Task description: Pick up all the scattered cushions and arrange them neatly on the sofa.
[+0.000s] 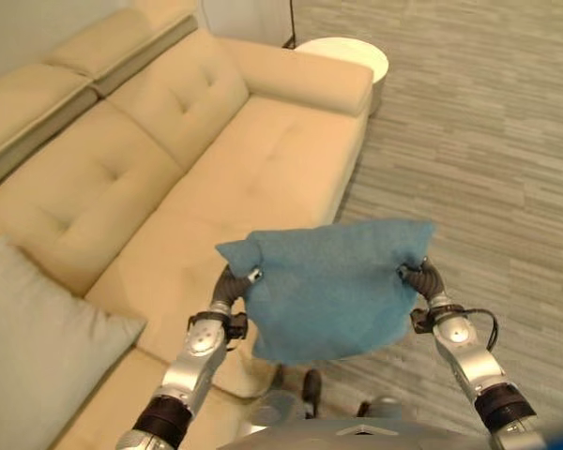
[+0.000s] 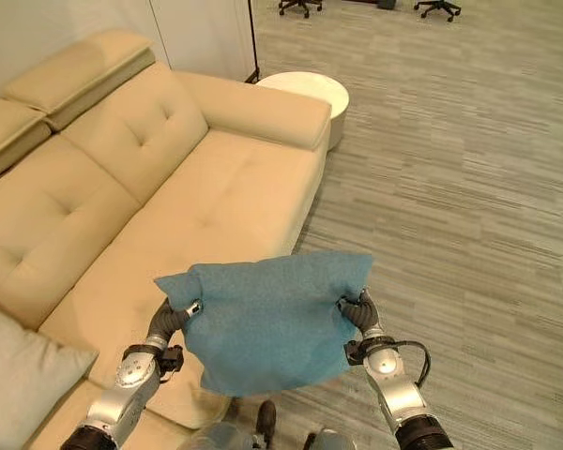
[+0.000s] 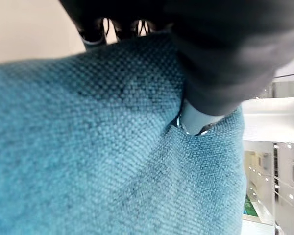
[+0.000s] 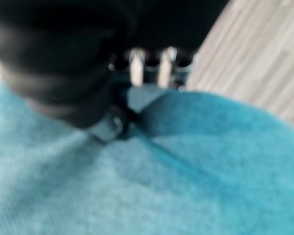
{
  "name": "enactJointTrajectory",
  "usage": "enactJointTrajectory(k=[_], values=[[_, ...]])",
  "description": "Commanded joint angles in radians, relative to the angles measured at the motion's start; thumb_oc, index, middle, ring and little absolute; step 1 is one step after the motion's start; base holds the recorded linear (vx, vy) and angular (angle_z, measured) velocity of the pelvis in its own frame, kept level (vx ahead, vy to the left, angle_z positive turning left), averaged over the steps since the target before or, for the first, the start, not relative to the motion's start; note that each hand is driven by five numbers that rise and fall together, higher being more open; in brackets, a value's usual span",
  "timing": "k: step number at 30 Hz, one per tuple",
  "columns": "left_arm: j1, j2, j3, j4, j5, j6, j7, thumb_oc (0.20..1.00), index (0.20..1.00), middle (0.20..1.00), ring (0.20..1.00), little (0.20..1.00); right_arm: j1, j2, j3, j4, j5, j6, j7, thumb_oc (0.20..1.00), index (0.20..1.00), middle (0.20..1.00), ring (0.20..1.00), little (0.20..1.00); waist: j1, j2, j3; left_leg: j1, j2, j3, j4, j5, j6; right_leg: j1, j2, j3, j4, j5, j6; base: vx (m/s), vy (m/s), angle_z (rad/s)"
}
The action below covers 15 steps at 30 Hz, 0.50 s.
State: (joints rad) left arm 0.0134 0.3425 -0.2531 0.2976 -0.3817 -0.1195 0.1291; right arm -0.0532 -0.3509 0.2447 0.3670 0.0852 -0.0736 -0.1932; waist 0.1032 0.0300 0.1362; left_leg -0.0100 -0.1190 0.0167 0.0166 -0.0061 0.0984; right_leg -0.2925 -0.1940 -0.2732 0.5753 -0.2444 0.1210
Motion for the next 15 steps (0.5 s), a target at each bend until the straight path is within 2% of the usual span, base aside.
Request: enactJointTrajectory(k=[1,2,3,4,6,7,8,9,11,13,14,15], values=[[-0.012,0.011,0.034,-0.089,-0.028,-0.077,-0.014,0.200,0.200,0.200,0.200,0.200,-0.070,0.004,-0.032,-0.056,-0.005,-0.077,0.003,0.200,0.200,0.200,0.200,0.200,0.002,-0.018,-0.030,-0.010,0.060,-0.037,0.071,-0.104,-0.062,0.059,0.048,-0.012,-0.326,0.272,0.005,0.42,-0.212,-0.15],[-0.011,0.006,0.039,-0.085,-0.031,-0.080,-0.013,0.200,0.200,0.200,0.200,0.200,-0.065,0.003,-0.032,-0.056,-0.003,-0.076,-0.001,0.200,0.200,0.200,0.200,0.200,-0.014,-0.032,-0.032,0.021,0.056,-0.063,0.064,-0.124,-0.077,0.042,0.059,0.024,-0.448,0.305,0.015,0.52,-0.324,-0.07],[-0.008,0.004,0.040,-0.085,-0.025,-0.085,-0.020,0.200,0.200,0.200,0.200,0.200,-0.063,0.001,-0.035,-0.059,-0.006,-0.077,0.000,0.200,0.200,0.200,0.200,0.200,-0.015,-0.041,-0.040,0.042,0.057,-0.076,0.061,-0.146,-0.086,0.061,0.060,0.032,-0.502,0.332,0.023,0.42,-0.277,0.30],[-0.008,0.004,0.040,-0.085,-0.025,-0.085,-0.020,0.200,0.200,0.200,0.200,0.200,-0.063,0.001,-0.034,-0.059,-0.006,-0.077,0.000,0.200,0.200,0.200,0.200,0.200,-0.016,-0.040,-0.039,0.044,0.058,-0.077,0.061,-0.146,-0.086,0.066,0.061,0.030,-0.507,0.334,0.023,0.42,-0.298,0.52],[-0.013,-0.012,0.032,-0.082,-0.022,-0.087,-0.022,0.200,0.200,0.200,0.200,0.200,-0.048,-0.007,-0.040,-0.066,-0.001,-0.085,-0.001,0.200,0.200,0.200,0.200,0.200,-0.023,-0.049,-0.079,0.057,0.101,-0.072,0.094,-0.162,-0.133,0.136,0.078,0.003,-0.560,0.336,-0.001,0.46,-0.386,0.88],[-0.032,-0.016,0.028,-0.079,-0.032,-0.088,-0.016,0.200,0.200,0.200,0.200,0.200,-0.049,-0.016,-0.040,-0.069,0.011,-0.090,-0.009,0.200,0.200,0.200,0.200,0.200,-0.023,-0.051,-0.072,-0.003,0.136,-0.054,0.259,-0.116,-0.173,0.178,0.085,-0.019,-0.572,0.325,-0.020,0.35,-0.388,1.04],[-0.037,-0.019,0.026,-0.082,-0.037,-0.090,-0.012,0.200,0.200,0.200,0.200,0.200,-0.052,-0.023,-0.038,-0.075,0.017,-0.095,-0.016,0.200,0.200,0.200,0.200,0.200,-0.022,-0.053,-0.068,-0.065,0.146,-0.058,0.382,-0.095,-0.179,0.201,0.092,-0.028,-0.589,0.317,-0.034,0.24,-0.305,0.81],[-0.042,-0.025,0.026,-0.083,-0.039,-0.090,-0.007,0.200,0.200,0.200,0.200,0.200,-0.052,-0.029,-0.038,-0.076,0.017,-0.093,-0.022,0.200,0.200,0.200,0.200,0.200,-0.017,-0.056,-0.059,-0.102,0.146,-0.055,0.449,-0.082,-0.173,0.220,0.096,-0.029,-0.596,0.307,-0.046,0.19,-0.210,0.26],[-0.049,-0.034,0.025,-0.083,-0.046,-0.090,0.001,0.200,0.200,0.200,0.200,0.200,-0.051,-0.035,-0.040,-0.082,0.017,-0.086,-0.027,0.200,0.200,0.200,0.200,0.200,-0.007,-0.064,-0.049,-0.153,0.126,-0.045,0.456,-0.094,-0.153,0.253,0.106,-0.025,-0.609,0.285,-0.058,0.20,-0.137,-0.14],[-0.060,-0.041,0.020,-0.075,-0.040,-0.085,0.001,0.200,0.200,0.200,0.200,0.200,-0.047,-0.039,-0.051,-0.086,0.018,-0.087,-0.030,0.200,0.200,0.200,0.200,0.200,-0.001,-0.077,-0.047,-0.205,0.090,-0.026,0.403,-0.136,-0.133,0.276,0.102,-0.024,-0.620,0.271,-0.052,0.22,-0.069,-0.17],[-0.063,-0.043,0.015,-0.071,-0.033,-0.085,0.002,0.200,0.200,0.200,0.200,0.200,-0.044,-0.041,-0.052,-0.088,0.017,-0.089,-0.033,0.200,0.200,0.200,0.200,0.200,0.000,-0.075,-0.048,-0.218,0.079,-0.010,0.354,-0.126,-0.129,0.283,0.107,-0.027,-0.621,0.264,-0.049,0.23,-0.031,-0.10],[-0.069,-0.046,0.013,-0.066,-0.030,-0.084,0.002,0.200,0.200,0.200,0.200,0.200,-0.044,-0.043,-0.055,-0.087,0.016,-0.087,-0.039,0.200,0.200,0.200,0.200,0.200,0.002,-0.068,-0.049,-0.244,0.068,0.011,0.294,-0.089,-0.125,0.294,0.116,-0.029,-0.623,0.256,-0.049,0.23,-0.013,0.02]])
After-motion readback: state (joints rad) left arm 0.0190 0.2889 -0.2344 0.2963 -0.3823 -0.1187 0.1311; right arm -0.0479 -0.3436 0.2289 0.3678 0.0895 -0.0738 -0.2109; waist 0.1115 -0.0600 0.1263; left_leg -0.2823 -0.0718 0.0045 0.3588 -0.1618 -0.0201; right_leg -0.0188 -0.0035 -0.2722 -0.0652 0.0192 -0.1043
